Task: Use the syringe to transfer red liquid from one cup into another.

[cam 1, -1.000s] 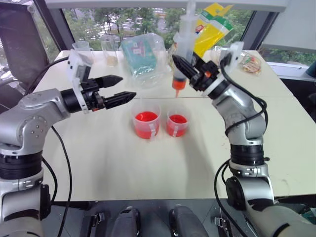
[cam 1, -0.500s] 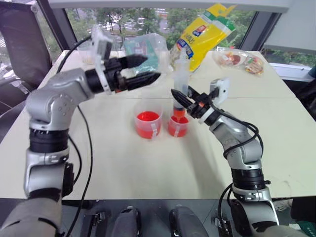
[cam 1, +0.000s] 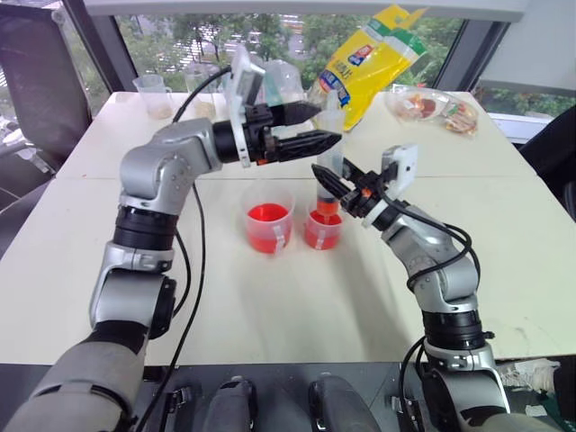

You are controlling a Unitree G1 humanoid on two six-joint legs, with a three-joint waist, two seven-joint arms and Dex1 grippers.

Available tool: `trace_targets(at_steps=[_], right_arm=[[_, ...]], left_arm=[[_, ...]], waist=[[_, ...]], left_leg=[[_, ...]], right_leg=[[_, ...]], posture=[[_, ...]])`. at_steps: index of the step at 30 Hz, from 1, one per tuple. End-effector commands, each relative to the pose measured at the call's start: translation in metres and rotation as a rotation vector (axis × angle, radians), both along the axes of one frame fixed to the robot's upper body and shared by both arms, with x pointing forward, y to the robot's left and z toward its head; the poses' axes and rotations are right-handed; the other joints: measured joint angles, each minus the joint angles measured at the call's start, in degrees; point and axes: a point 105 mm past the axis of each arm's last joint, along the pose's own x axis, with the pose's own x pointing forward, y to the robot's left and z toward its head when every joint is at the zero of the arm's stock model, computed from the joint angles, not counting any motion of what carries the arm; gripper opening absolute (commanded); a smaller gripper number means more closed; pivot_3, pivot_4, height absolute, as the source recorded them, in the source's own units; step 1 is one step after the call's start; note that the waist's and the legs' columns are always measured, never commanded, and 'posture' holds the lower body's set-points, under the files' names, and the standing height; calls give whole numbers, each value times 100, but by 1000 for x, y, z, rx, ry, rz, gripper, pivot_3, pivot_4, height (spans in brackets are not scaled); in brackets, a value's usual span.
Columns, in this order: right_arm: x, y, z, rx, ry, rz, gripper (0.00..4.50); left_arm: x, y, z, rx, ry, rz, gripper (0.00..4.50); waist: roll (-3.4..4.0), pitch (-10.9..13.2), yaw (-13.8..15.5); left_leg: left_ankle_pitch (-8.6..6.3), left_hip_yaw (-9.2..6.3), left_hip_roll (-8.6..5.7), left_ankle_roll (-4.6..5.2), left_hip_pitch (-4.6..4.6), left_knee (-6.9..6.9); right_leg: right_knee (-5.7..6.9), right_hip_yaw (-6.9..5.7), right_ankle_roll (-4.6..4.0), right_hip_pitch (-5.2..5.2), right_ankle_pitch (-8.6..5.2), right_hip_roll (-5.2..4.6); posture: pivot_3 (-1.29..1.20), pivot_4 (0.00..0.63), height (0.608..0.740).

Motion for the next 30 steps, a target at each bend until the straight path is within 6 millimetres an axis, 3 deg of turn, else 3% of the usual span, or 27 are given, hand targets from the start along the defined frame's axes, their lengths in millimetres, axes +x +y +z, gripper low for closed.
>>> trace_targets(at_steps=[1,7,8,10,17,30], right_arm=[[-9,4,21,6,-92,23,1358],[-10,6,19,-4,-89,25,1358],[-10,6,19,-4,-89,25,1358],[-10,6,19,-7,-89,25,1358],[-11,5,19,-17,-94,26,1358],[-17,0,41,-17,-146,27,1358]], left_arm=[[-5,-11,14,-4,-66,-34,4412],[-2,-18,12,-8,-54,-57,4412],[-2,-19,12,-7,-53,-59,4173],[-2,-20,11,-10,-50,-62,3593],[2,-22,11,-20,-44,-54,231],[0,-27,-16,30,-7,-70,103]], waist=[[0,0,1],[0,0,-10],[0,0,-11],[0,0,-8],[0,0,-4],[0,0,-8]], left_leg=[[0,0,0,0,-1,0],[0,0,0,0,0,0],[0,0,1,0,0,-1],[0,0,1,0,0,-1],[0,0,1,0,0,0],[0,0,1,0,0,0]], right_leg=[[-1,0,0,0,0,0],[0,0,0,0,0,1],[0,0,0,-1,0,1],[0,0,0,-1,0,2],[0,0,0,-1,0,1],[0,0,0,0,0,1]], posture=[[0,150,740],[0,150,740],[0,150,740],[0,150,740],[0,150,740],[0,150,740]])
